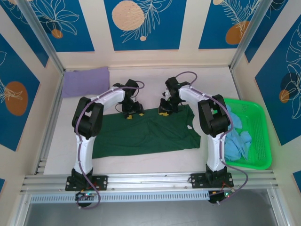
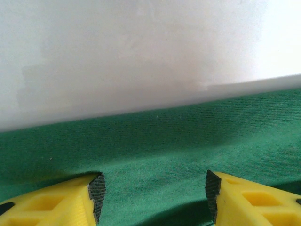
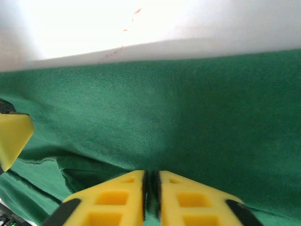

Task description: Fold and stack the t-shirts

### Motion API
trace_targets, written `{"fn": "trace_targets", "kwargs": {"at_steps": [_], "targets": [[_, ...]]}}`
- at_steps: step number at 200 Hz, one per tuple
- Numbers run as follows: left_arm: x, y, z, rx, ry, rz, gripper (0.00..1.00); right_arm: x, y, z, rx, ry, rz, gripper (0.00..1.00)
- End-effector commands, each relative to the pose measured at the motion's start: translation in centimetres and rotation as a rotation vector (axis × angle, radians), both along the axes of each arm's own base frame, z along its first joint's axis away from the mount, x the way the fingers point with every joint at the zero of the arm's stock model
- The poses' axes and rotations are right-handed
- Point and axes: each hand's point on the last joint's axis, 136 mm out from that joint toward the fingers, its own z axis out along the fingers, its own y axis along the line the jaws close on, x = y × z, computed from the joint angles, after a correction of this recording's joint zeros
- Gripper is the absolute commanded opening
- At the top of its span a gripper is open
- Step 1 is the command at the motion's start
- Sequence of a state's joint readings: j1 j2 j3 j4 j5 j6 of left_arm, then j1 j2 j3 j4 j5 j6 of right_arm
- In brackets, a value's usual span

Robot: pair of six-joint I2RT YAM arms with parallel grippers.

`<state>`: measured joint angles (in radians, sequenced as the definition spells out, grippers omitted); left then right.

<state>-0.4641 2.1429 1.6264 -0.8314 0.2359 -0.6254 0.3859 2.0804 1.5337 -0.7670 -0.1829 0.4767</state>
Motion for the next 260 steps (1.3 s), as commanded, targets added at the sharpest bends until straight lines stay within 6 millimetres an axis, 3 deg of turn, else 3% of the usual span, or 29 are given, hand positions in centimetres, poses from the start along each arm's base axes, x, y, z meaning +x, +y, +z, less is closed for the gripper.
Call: {"fn": "trace_targets", "kwargs": {"at_steps": [1, 41, 106, 131, 168, 187, 209, 238, 260], "targets": [[-0.8, 0.5, -1.2, 0.028, 0.055, -0.013, 0.61, -0.6, -0.2, 1.2, 0.009, -0.009, 0.007, 0.11], [-0.8, 0.5, -1.3, 0.035, 0.054, -0.013, 0.61, -3.0, -0.2, 3.1, -0.006, 0.010, 0.002, 0.06], [-0.7, 0.7, -1.7, 0.046, 0.056, -0.018, 0.61, -11.3, 0.5, 2.1, -0.058, 0.085, 0.063, 0.09], [-0.6, 0.8, -1.8, 0.051, 0.056, -0.024, 0.62, -13.8, 1.4, 1.9, -0.058, 0.148, 0.080, 0.16], [-0.3, 0.9, -2.0, 0.065, 0.051, -0.042, 0.62, -15.2, 3.2, 2.8, -0.036, 0.265, 0.038, 0.21], [-0.1, 1.0, -2.2, 0.075, 0.050, -0.054, 0.62, -16.3, 3.1, 2.2, -0.096, 0.310, 0.039, 0.33], [0.3, 0.9, -1.9, 0.075, 0.042, -0.057, 0.63, -15.7, 1.7, 2.7, -0.088, 0.309, -0.001, 0.36], [0.9, 0.5, -1.3, 0.063, 0.029, -0.063, 0.63, -11.8, -1.4, 4.6, -0.048, 0.229, -0.141, 0.39], [1.1, 0.4, -1.1, 0.060, 0.027, -0.070, 0.63, -9.6, -4.5, 4.5, -0.075, 0.216, -0.238, 0.40]]}}
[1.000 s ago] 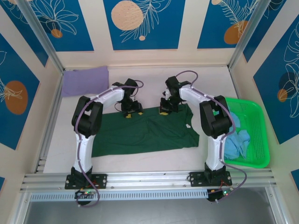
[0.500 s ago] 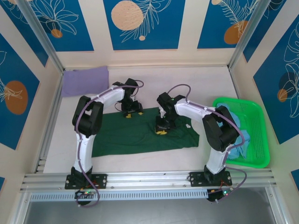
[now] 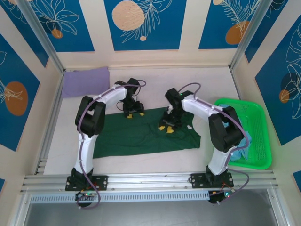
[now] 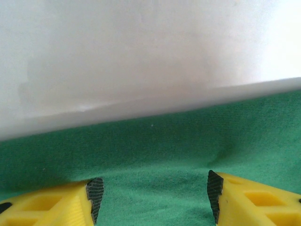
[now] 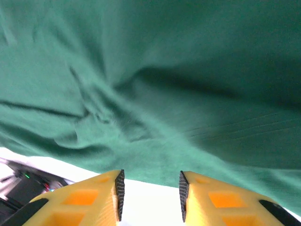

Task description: Fold and stack the t-shirts

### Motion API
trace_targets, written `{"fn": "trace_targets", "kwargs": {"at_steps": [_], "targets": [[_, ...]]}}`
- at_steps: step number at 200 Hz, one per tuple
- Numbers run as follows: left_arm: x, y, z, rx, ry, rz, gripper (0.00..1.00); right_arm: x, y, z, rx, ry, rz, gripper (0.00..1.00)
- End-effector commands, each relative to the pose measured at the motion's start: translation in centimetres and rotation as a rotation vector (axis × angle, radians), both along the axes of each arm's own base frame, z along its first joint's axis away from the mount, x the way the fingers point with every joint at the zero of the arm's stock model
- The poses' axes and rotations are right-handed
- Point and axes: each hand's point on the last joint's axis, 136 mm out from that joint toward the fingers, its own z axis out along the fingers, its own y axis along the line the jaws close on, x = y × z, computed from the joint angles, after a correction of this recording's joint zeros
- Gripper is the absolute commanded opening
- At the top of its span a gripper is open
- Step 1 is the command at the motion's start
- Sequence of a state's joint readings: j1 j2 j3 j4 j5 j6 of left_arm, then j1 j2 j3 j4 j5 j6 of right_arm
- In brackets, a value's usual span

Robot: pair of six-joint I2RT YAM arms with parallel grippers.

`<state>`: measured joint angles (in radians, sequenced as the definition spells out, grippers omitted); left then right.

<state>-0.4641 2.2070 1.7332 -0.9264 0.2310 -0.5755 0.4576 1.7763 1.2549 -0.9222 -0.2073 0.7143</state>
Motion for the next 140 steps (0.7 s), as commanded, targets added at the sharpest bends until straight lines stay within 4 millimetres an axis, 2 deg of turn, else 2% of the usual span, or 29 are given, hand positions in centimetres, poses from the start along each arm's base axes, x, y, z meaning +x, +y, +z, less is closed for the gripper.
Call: {"fn": "trace_targets", "kwargs": {"at_steps": [1, 24, 57, 106, 140], "targets": [[0.7, 0.5, -1.0, 0.031, -0.004, -0.024, 0.63, 1.6, -3.0, 1.2, -0.035, -0.019, -0.096, 0.40], [0.8, 0.3, -0.9, 0.027, -0.006, -0.030, 0.64, 4.0, -5.5, 0.2, -0.105, -0.072, -0.123, 0.44], [0.7, 0.3, -0.9, 0.027, 0.000, -0.036, 0.64, 5.2, -5.1, -1.7, -0.077, -0.029, -0.105, 0.34], [0.7, 0.2, -1.1, 0.022, 0.008, -0.034, 0.65, 2.9, -4.3, -4.1, -0.098, 0.038, -0.040, 0.25], [0.8, 0.1, -1.0, 0.023, 0.008, -0.037, 0.65, -0.1, -4.0, -3.2, -0.071, 0.041, -0.010, 0.23]]}}
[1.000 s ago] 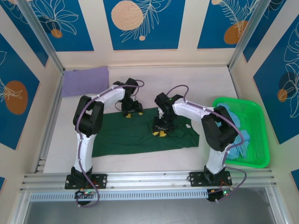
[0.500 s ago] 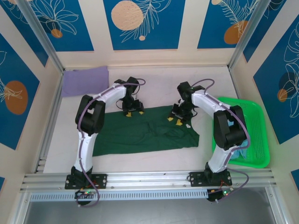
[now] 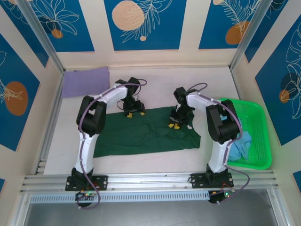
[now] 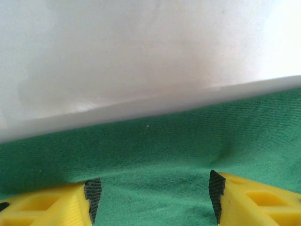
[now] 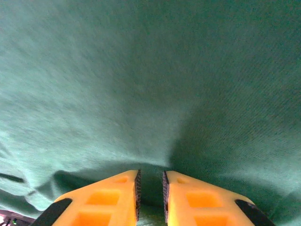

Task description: Fold and stack the t-shirts

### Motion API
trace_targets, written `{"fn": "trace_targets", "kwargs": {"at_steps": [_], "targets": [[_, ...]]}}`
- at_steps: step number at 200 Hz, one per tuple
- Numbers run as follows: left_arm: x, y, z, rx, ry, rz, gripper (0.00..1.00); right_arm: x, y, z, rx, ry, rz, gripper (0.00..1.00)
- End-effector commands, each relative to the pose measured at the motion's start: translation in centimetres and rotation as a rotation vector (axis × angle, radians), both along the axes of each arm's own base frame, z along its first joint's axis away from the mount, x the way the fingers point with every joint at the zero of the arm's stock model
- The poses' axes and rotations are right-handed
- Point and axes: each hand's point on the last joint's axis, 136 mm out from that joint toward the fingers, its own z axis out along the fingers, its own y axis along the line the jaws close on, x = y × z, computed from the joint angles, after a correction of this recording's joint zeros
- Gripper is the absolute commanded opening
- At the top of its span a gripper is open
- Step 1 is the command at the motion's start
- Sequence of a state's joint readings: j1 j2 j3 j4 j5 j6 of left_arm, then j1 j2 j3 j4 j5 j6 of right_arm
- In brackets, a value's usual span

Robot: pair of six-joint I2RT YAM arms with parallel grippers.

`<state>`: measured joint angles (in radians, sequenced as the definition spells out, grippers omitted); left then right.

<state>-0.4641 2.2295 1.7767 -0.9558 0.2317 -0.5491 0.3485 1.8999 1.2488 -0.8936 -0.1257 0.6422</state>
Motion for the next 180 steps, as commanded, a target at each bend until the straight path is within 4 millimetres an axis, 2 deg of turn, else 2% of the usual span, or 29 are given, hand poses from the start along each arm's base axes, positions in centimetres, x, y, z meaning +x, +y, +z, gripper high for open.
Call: {"fn": "trace_targets", "kwargs": {"at_steps": [1, 45, 88, 114, 135, 164, 180], "targets": [[0.5, 0.3, -1.1, 0.021, 0.006, -0.012, 0.65, -2.5, 0.3, 1.3, 0.032, 0.008, 0.034, 0.23], [0.6, 0.1, -1.4, 0.016, 0.012, -0.011, 0.65, -6.9, -0.1, 0.9, 0.030, 0.058, 0.043, 0.21], [0.7, 0.0, -1.1, 0.007, 0.009, -0.017, 0.66, -8.8, 0.4, 0.1, 0.003, 0.084, 0.055, 0.23], [1.0, -0.4, -0.2, -0.011, -0.003, -0.030, 0.69, -8.5, 0.3, 0.0, -0.025, 0.086, 0.064, 0.27], [1.8, -0.8, 2.3, -0.037, -0.063, -0.048, 0.74, -7.5, -1.6, 0.8, -0.112, 0.064, 0.052, 0.30], [2.9, -1.3, 7.0, -0.075, -0.171, -0.083, 0.80, -4.2, -2.9, 3.4, -0.061, -0.034, -0.077, 0.31], [3.2, -1.0, 9.0, -0.082, -0.220, -0.094, 0.82, -2.0, -3.6, 4.1, -0.074, -0.073, -0.146, 0.31]]}}
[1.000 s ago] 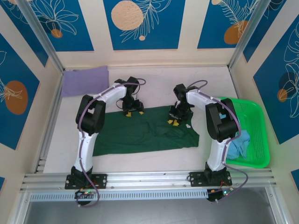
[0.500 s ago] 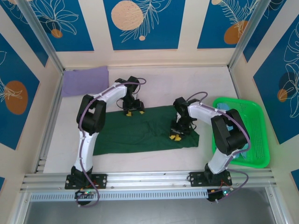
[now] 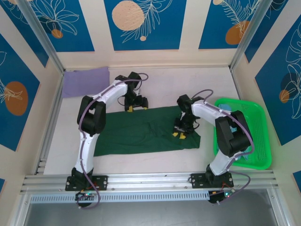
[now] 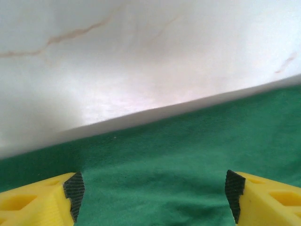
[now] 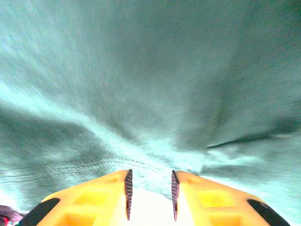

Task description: Fold and stack the t-shirts

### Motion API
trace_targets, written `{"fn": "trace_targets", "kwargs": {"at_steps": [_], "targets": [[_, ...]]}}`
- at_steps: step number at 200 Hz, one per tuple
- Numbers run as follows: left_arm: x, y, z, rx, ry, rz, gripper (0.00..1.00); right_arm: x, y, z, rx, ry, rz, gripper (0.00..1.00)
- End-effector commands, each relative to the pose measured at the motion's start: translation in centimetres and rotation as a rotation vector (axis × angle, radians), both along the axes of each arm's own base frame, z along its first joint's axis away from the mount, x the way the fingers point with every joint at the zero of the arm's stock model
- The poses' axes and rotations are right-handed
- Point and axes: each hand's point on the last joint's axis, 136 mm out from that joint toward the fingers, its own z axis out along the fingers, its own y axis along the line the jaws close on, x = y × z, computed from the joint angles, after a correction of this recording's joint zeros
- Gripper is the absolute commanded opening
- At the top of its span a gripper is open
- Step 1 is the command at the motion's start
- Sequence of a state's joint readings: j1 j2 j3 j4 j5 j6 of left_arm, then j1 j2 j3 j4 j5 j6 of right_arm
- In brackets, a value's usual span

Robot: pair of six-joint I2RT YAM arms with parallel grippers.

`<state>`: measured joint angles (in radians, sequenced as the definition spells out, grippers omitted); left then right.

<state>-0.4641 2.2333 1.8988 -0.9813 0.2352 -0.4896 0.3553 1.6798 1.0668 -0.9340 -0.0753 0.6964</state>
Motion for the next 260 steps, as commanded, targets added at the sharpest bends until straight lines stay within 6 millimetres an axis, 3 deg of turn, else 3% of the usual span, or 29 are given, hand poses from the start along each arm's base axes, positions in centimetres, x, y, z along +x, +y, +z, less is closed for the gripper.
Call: {"fn": "trace_targets", "kwargs": {"at_steps": [1, 24, 52, 79, 109, 150, 198, 211, 231, 260], "targets": [[0.8, 0.3, 5.9, -0.039, -0.123, -0.036, 0.82, 3.0, -1.2, 2.3, -0.020, -0.079, -0.105, 0.31], [0.1, 2.2, 6.5, 0.003, -0.132, -0.038, 0.81, 5.9, -2.1, 1.4, -0.090, -0.067, -0.184, 0.30], [-1.8, 6.2, 6.0, 0.060, -0.124, 0.017, 0.78, 8.4, -2.4, -1.0, -0.136, 0.017, -0.324, 0.28], [-4.7, 9.9, 6.0, 0.138, -0.137, 0.065, 0.78, 9.8, -2.9, -2.8, -0.236, 0.081, -0.418, 0.27], [-8.9, 11.4, 5.8, 0.140, -0.132, 0.085, 0.78, 12.0, -3.1, -4.0, -0.298, 0.089, -0.513, 0.27], [-15.1, 12.4, 3.4, 0.135, -0.045, 0.065, 0.78, 20.2, -2.3, -4.7, -0.280, -0.037, -0.519, 0.28], [-19.5, 12.1, 2.7, 0.143, 0.030, -0.050, 0.78, 32.3, 3.1, -5.2, -0.057, -0.317, -0.348, 0.34], [-20.5, 11.7, 2.2, 0.132, 0.058, -0.073, 0.78, 34.8, 4.8, -4.5, 0.050, -0.388, -0.322, 0.36], [-21.5, 11.2, 1.1, 0.137, 0.103, -0.104, 0.77, 37.2, 6.4, -0.4, 0.179, -0.501, -0.295, 0.42], [-21.3, 10.1, -0.6, 0.155, 0.132, -0.133, 0.75, 36.8, 6.4, 7.3, 0.217, -0.616, -0.251, 0.46]]}}
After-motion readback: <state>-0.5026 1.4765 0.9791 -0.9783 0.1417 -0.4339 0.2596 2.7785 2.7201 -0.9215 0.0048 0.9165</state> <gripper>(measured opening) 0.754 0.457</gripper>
